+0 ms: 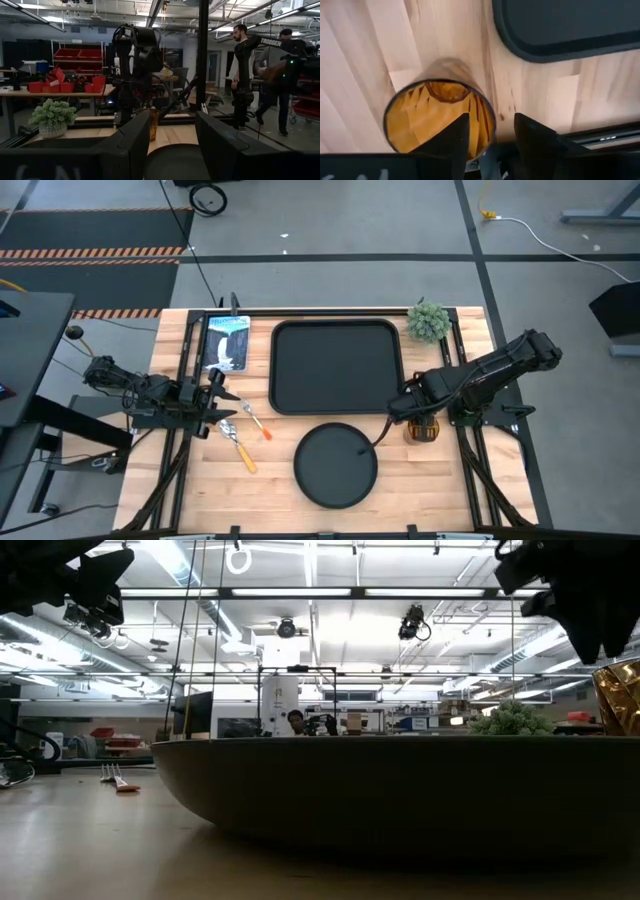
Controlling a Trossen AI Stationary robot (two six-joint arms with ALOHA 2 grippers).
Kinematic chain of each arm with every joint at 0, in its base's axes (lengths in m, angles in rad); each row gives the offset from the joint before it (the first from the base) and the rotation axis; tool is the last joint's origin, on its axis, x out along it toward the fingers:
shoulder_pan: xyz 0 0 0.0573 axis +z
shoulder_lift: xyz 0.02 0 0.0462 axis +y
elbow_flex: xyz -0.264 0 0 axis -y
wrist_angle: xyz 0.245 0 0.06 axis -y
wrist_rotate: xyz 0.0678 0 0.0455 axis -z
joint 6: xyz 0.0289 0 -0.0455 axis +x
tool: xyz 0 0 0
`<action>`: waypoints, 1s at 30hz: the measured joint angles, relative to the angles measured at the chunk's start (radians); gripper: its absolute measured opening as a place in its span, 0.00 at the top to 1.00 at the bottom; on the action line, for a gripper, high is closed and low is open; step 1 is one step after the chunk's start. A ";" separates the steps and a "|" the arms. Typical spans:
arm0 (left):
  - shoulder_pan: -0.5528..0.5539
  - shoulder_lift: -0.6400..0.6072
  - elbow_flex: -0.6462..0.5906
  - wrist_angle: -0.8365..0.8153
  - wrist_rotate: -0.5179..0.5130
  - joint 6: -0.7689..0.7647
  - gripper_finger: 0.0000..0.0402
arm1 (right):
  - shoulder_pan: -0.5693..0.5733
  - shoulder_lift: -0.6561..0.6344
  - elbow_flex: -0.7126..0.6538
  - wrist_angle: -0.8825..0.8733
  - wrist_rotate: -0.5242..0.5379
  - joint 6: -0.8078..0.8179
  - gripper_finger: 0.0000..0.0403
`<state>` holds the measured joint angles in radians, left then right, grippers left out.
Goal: Pick and place plate/cup/fork/spoon on tray
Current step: Put the brown cup on the black tray
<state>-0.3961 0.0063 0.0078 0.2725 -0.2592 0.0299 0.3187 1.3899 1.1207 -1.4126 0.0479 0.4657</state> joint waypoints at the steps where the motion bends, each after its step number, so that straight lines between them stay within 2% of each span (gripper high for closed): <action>1: 0.000 0.000 0.000 0.000 0.000 0.000 0.59 | 0.000 0.000 -0.013 0.011 -0.004 -0.001 0.60; 9: 0.000 0.000 0.000 0.000 0.000 0.000 0.59 | 0.000 0.000 -0.085 0.068 -0.012 -0.010 0.60; 15: 0.000 0.000 0.000 0.000 0.000 0.000 0.59 | -0.012 0.000 -0.151 0.107 -0.014 -0.024 0.64; 23: 0.000 0.000 0.000 0.000 0.000 0.000 0.59 | -0.034 0.000 -0.171 0.162 -0.018 -0.084 0.79; 30: 0.000 0.000 0.000 0.000 0.000 0.000 0.59 | -0.055 -0.001 -0.169 0.182 -0.062 -0.115 0.94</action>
<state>-0.3962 0.0063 0.0078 0.2722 -0.2592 0.0299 0.2638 1.3892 0.9514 -1.2310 -0.0138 0.3511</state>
